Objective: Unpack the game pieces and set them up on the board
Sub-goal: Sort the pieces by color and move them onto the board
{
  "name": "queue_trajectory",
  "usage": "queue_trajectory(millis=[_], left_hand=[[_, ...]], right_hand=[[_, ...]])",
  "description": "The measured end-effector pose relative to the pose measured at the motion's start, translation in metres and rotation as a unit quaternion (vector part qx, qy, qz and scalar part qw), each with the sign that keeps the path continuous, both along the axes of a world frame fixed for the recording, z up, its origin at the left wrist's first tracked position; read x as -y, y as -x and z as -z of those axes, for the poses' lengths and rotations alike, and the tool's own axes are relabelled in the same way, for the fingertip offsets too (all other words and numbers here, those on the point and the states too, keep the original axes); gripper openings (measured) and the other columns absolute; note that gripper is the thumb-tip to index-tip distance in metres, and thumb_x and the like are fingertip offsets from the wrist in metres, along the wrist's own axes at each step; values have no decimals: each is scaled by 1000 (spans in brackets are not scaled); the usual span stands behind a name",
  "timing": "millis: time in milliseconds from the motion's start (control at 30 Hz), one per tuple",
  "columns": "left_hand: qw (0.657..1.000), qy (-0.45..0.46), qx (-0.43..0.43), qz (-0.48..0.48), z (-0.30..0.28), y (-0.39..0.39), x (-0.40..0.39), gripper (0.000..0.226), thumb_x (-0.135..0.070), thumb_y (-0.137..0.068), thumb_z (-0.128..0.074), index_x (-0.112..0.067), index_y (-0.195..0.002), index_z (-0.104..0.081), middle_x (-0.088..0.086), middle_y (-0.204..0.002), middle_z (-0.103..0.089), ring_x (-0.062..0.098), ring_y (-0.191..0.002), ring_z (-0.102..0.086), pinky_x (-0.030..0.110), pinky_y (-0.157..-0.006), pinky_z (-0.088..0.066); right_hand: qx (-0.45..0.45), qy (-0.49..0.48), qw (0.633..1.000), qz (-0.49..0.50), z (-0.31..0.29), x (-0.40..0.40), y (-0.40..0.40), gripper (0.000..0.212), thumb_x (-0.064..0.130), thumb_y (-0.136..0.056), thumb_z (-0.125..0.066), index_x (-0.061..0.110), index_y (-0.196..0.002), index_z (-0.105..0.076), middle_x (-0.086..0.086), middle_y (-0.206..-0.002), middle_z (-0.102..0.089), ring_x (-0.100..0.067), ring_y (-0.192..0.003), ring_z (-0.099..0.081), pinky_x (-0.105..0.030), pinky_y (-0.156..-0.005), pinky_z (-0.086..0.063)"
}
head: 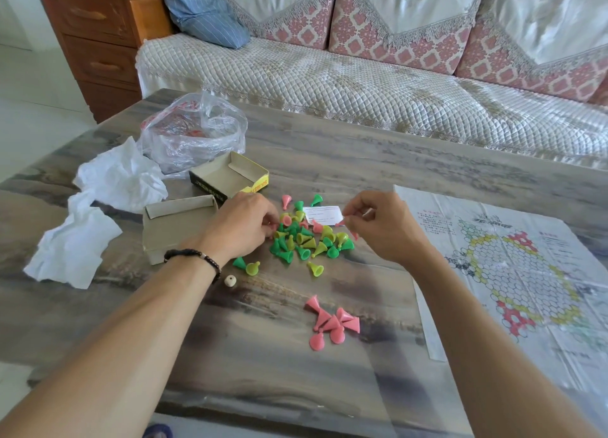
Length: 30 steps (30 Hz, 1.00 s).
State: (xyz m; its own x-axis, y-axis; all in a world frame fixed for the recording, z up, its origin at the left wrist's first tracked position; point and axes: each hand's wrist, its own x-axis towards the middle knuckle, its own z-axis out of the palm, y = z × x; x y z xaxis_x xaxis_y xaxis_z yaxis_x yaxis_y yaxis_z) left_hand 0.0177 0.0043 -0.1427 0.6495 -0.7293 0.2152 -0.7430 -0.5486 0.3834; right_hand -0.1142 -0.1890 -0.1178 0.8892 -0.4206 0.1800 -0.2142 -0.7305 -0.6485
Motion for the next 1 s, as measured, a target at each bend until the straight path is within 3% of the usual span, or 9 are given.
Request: queue_trajectory(millis=[167,300,433,600,700,800,1000], left_hand=[[1000,-12,-25,-9,-6,1,-2,12,-9,-79,-73,-20,-74,-73,-8,-77,-62,12,-78,-59,27,-72,-45],[1000,-6,-26,-7,-27,4,-10,17,-10,-78,-74,-23,-70,-70,-7,-77,-65,9,-75,-60,28,-71,-48],[993,63,-78,69,-50,39,2,13,-10,-76,-75,-23,-72,-72,-14,-72,-67,-7,-68,-59,7,-60,-41],[966,-66,-130,214,-34,106,43,13,-10,-76,-72,-23,-76,-69,-12,-75,-67,-9,-64,-57,8,-62,-43],[956,-128,-144,221,-25,115,52,9,-10,-78,-68,-19,-80,-70,-6,-73,-71,1,-61,-64,24,-62,-53],[954,-155,-136,220,-23,116,55,9,-13,-78,-70,-22,-80,-72,-10,-75,-70,5,-69,-64,28,-69,-55],[952,-148,-163,214,-19,112,52,10,-21,-79,-75,-24,-89,-75,-16,-71,-67,-2,-63,-60,19,-62,-49]], right_hand=[[-68,-45,996,-47,0,-7,34,12,7,-79,-69,17,-74,-67,1,-58,-65,-3,-47,-50,-9,-47,-34],[-103,-57,991,-59,2,-14,56,11,3,-79,-68,13,-75,-68,9,-52,-62,-1,-46,-51,-7,-47,-35],[-119,-43,991,-42,4,-14,81,12,4,-78,-66,15,-77,-69,18,-52,-61,2,-46,-51,-7,-48,-35],[-133,-30,991,6,6,-13,108,10,5,-77,-66,15,-76,-70,5,-59,-63,-1,-48,-52,-15,-50,-43],[-132,-21,991,23,7,-12,118,12,7,-76,-67,18,-72,-69,-2,-66,-67,-2,-50,-52,-18,-55,-44],[-135,-24,990,25,10,-16,120,12,10,-75,-67,21,-70,-68,-3,-67,-68,-7,-55,-55,-22,-55,-46],[-123,-59,991,7,16,-23,118,15,11,-78,-61,21,-69,-66,-2,-63,-69,-17,-63,-66,-24,-54,-50]])
